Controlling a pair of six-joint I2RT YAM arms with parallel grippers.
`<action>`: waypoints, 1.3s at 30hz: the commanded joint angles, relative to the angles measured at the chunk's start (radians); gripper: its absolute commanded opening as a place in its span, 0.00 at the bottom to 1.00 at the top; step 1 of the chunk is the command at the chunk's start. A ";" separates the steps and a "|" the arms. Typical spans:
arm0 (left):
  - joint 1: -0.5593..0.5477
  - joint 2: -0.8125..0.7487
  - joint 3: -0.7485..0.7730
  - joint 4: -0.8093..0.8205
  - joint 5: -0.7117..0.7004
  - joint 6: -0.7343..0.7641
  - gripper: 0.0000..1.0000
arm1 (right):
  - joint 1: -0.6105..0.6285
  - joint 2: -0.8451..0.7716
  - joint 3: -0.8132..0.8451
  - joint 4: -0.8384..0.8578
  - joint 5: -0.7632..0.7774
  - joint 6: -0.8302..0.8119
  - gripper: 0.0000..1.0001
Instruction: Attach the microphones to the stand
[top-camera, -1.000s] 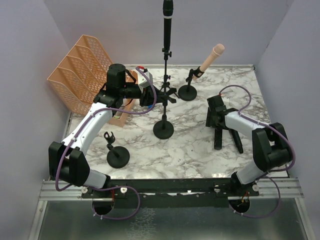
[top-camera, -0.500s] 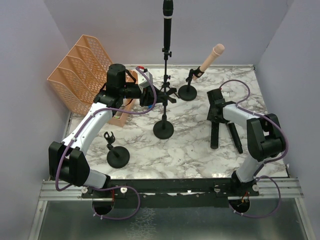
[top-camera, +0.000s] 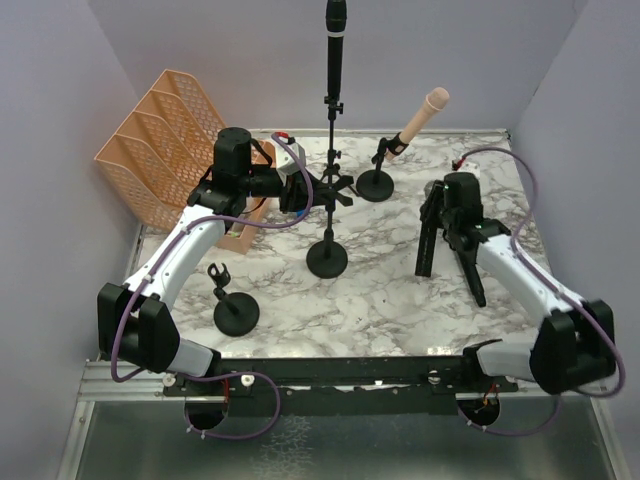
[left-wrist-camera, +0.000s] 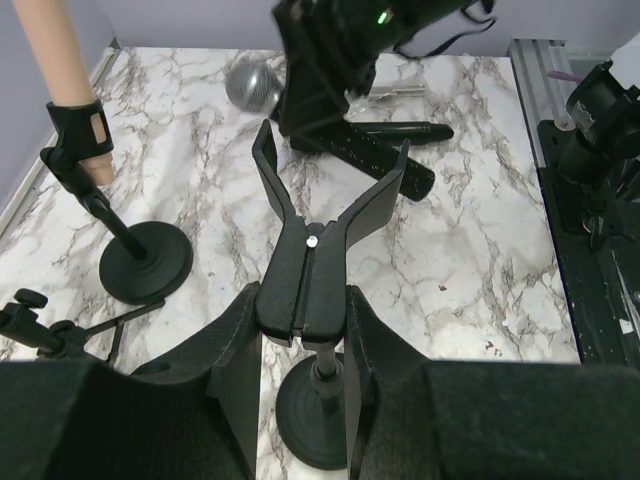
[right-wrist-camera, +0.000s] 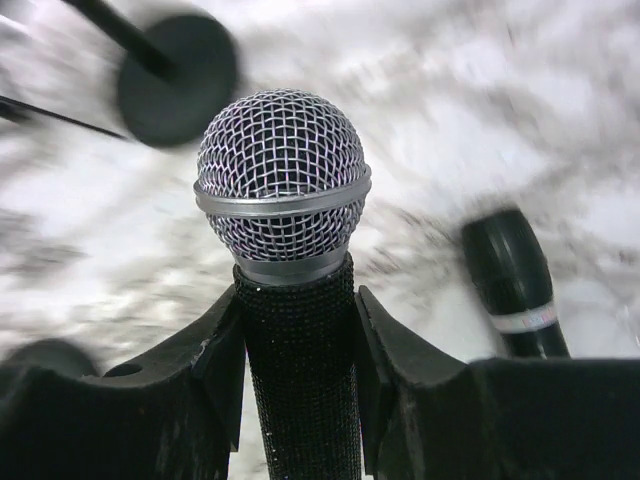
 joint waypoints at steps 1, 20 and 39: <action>0.002 -0.011 -0.013 0.031 -0.014 0.004 0.00 | 0.022 -0.237 -0.049 0.271 -0.179 -0.075 0.08; 0.002 0.002 -0.003 0.040 -0.015 -0.052 0.00 | 0.183 -0.272 -0.041 1.077 -0.706 -0.215 0.04; 0.005 0.026 0.033 -0.025 0.014 -0.053 0.00 | 0.271 -0.044 0.038 1.373 -0.822 -0.145 0.04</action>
